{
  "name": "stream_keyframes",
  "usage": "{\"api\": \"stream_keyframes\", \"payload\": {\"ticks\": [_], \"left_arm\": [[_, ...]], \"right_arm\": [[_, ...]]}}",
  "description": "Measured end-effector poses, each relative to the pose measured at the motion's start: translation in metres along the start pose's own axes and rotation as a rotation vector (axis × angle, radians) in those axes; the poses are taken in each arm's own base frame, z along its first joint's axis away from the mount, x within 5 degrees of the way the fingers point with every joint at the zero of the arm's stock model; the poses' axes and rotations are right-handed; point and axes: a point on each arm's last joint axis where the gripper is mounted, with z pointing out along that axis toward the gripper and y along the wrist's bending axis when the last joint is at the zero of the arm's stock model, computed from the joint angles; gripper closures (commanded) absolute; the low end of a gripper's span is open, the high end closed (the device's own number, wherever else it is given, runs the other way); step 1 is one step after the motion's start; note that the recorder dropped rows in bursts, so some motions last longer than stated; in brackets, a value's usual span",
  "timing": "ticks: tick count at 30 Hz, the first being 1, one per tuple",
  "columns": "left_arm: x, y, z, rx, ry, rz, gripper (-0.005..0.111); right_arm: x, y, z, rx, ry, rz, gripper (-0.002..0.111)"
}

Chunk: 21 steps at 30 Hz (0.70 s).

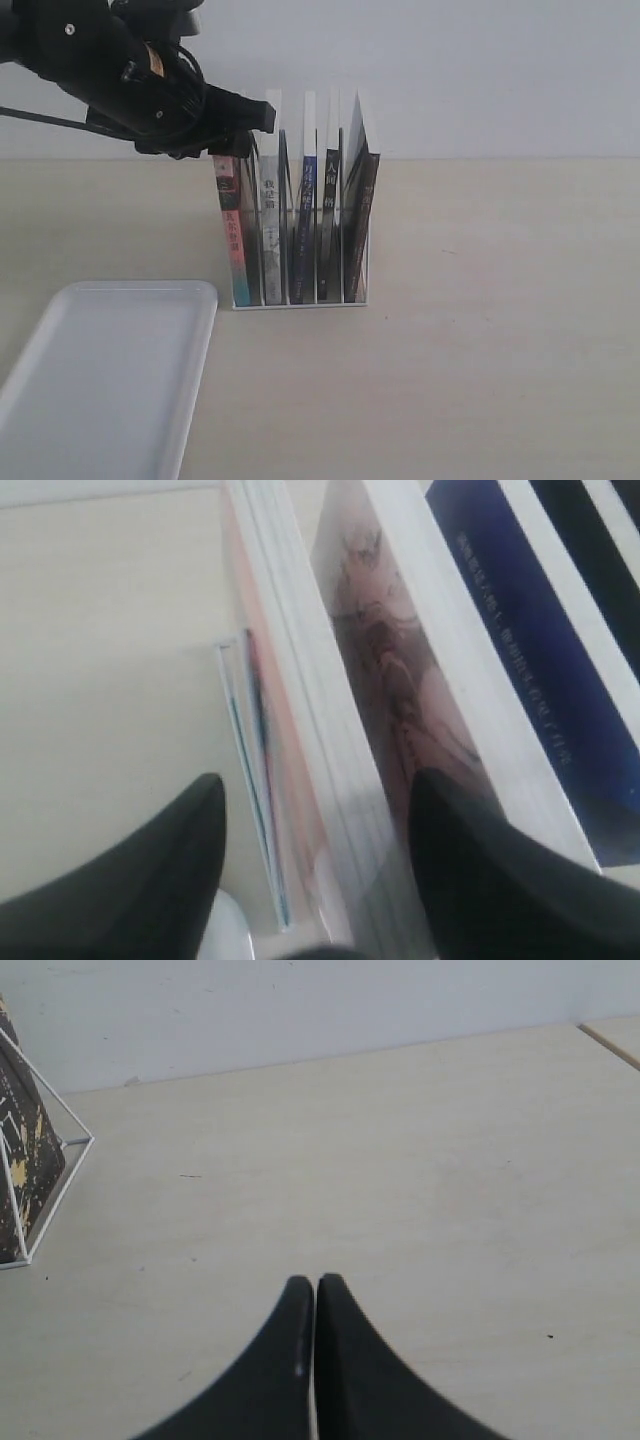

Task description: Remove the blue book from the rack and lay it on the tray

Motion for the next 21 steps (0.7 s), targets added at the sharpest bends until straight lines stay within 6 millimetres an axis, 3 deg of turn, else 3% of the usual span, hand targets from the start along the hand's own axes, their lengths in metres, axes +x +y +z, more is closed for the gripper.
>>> {"api": "stream_keyframes", "payload": {"ticks": [11, 21], "left_arm": [[0.003, 0.0, 0.008, -0.005, 0.02, -0.002, 0.056], [0.005, 0.0, 0.01, -0.005, 0.029, -0.01, 0.095]], "right_arm": [[0.0, 0.0, 0.0, 0.0, 0.0, 0.0, 0.108], [0.0, 0.0, 0.0, 0.0, 0.0, 0.0, 0.108]]}}
